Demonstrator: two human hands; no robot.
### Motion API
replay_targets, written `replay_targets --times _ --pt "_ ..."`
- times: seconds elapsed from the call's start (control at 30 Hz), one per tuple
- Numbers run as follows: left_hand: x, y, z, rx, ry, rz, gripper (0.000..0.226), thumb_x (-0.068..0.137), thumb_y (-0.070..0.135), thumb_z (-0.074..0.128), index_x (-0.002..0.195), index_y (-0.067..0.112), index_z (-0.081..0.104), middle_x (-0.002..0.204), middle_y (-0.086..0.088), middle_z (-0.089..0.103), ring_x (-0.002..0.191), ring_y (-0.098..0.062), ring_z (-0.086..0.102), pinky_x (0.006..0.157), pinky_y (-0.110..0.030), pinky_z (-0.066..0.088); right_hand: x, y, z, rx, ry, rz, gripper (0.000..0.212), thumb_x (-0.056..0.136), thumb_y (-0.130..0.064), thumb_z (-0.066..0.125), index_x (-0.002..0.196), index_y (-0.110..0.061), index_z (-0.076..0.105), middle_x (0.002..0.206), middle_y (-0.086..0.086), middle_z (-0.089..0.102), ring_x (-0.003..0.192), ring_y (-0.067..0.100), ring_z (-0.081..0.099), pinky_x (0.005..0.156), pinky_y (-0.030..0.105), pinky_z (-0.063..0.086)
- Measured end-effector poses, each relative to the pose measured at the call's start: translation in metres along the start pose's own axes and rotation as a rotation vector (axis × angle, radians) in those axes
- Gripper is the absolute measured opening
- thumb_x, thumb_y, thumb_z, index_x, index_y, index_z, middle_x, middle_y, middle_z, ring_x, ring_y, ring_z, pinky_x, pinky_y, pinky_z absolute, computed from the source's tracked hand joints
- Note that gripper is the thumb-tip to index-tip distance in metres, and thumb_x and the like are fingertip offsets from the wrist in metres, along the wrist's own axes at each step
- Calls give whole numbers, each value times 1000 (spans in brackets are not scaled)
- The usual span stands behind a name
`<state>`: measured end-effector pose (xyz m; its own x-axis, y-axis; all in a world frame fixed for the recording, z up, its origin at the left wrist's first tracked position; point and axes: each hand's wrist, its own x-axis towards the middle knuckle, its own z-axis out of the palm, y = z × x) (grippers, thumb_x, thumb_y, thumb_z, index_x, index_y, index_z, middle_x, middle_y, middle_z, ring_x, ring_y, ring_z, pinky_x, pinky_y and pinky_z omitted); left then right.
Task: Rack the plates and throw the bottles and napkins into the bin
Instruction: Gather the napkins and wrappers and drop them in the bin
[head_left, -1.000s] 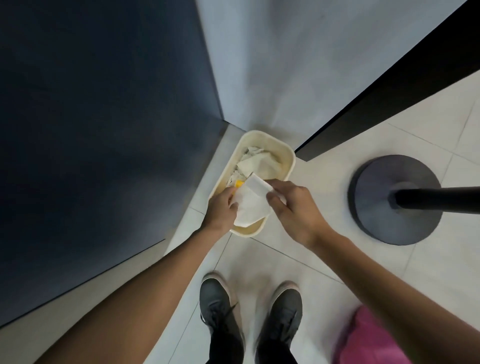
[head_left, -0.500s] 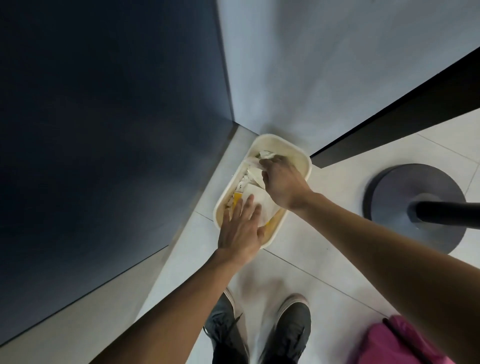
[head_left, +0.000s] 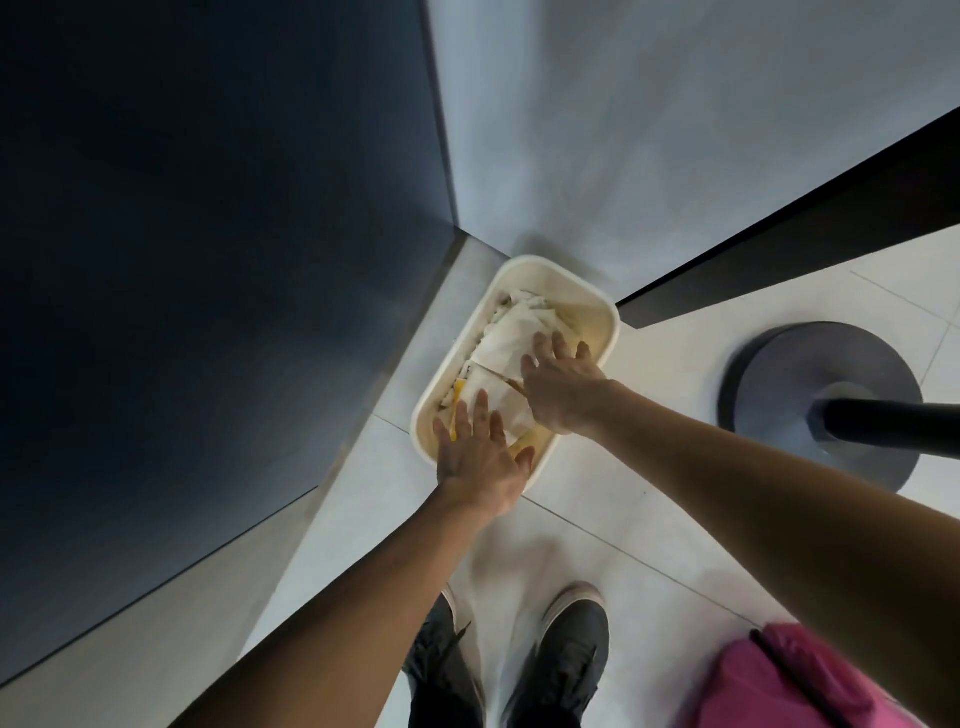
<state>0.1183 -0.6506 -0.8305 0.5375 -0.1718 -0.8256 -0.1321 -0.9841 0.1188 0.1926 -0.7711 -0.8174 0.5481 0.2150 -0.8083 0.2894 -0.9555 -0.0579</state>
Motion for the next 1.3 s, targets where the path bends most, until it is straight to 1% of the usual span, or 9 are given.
replay_targets --times 0.1,0.33,0.53,0.73,0.9,1.0,1.07,1.17,1.3 --pt "8 1 4 -31 -22 -6 70 104 52 20 158 9 7 165 -9 -14 151 -32 -12 119 -56 -4 15 -8 7 -48 -27 50 61 99 -14 40 153 0 15 159 29 -6 147 49 -5 118 62 10" --pt "30 6 9 6 -107 -33 71 105 47 20 157 5 -3 163 -13 -18 150 -37 -15 120 -57 -2 47 -7 17 -39 -8 55 57 101 -18 38 150 6 22 157 31 3 146 48 7 115 61 22" --pt "38 1 11 22 -131 -22 70 104 40 25 156 4 -6 163 -12 -20 150 -34 -18 120 -58 -3 60 -9 31 64 25 61 71 98 -16 41 152 7 1 160 27 -6 147 46 -4 116 64 15" --pt "12 -11 -2 -37 -35 37 59 103 35 28 155 9 20 166 -8 -6 153 -26 -4 119 -56 2 32 -2 10 203 102 16 57 97 -17 47 148 -5 27 161 21 2 149 42 -5 118 55 18" --pt "-30 -26 -24 -145 38 128 48 102 28 40 147 11 38 166 -6 4 152 -21 4 121 -43 13 -18 14 -9 261 210 -43 66 98 -36 44 154 -10 20 161 19 9 149 40 3 119 52 20" --pt "-55 -31 -31 -358 177 132 46 100 26 49 145 16 46 163 2 21 149 -17 19 117 -36 28 -54 17 -18 335 275 -89 63 97 -27 49 153 -11 25 159 16 17 147 36 16 116 47 29" --pt "-76 -31 -40 -568 271 103 37 97 20 56 134 17 57 150 4 44 139 -15 39 108 -29 39 -79 18 -23 357 312 -123 57 96 -21 50 150 -13 33 156 14 26 143 34 26 111 44 35" --pt "-115 -33 -65 -947 371 30 20 90 5 62 96 21 72 100 1 73 95 -18 67 79 -15 50 -123 16 -40 339 325 -227 45 97 -19 51 142 -15 46 145 10 41 131 30 41 102 40 43" --pt "-187 -31 -90 -1133 445 -9 34 82 -1 60 79 32 70 79 -2 72 76 -17 68 77 -32 57 -193 -1 -74 324 338 -354 30 96 -19 50 123 -15 62 123 6 59 115 27 54 91 40 49"
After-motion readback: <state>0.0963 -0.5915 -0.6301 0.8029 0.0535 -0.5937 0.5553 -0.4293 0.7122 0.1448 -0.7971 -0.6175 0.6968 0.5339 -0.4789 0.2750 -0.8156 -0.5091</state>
